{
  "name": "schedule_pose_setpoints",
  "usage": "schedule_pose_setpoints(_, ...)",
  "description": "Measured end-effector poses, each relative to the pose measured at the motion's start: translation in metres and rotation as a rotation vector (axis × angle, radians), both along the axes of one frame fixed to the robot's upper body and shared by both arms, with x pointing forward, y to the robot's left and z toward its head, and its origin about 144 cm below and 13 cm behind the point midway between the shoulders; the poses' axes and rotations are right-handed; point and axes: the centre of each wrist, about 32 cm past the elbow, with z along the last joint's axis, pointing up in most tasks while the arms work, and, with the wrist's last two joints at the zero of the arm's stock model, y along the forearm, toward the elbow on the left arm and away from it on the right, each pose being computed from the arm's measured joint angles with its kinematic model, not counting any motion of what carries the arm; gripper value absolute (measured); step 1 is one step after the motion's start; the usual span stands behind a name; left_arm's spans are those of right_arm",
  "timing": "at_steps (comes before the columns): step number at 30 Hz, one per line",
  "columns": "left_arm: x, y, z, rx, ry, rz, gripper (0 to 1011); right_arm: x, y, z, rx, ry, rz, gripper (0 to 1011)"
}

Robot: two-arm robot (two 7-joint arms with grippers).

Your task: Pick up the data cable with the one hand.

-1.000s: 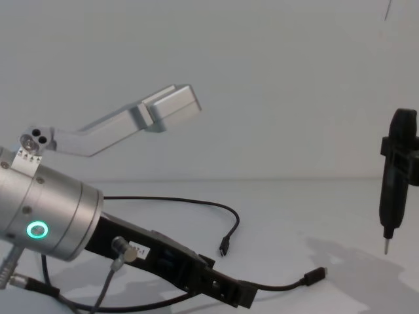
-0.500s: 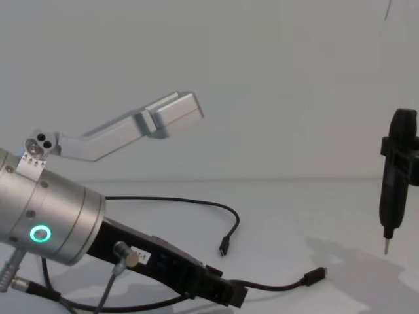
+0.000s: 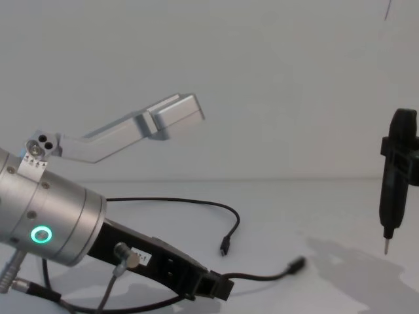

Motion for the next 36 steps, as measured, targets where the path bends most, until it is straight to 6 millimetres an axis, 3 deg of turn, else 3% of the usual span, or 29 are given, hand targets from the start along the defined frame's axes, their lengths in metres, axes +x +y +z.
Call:
schedule_pose_setpoints(16, 0.0, 0.001, 0.003, -0.001, -0.026, -0.018, 37, 0.0, -0.001, 0.007, 0.019, -0.02, 0.003, 279)
schedule_pose_setpoints(36, -0.002, 0.011, 0.031, -0.06, -0.115, -0.074, 37, 0.008, -0.002, 0.047, 0.161, -0.078, 0.053, 279)
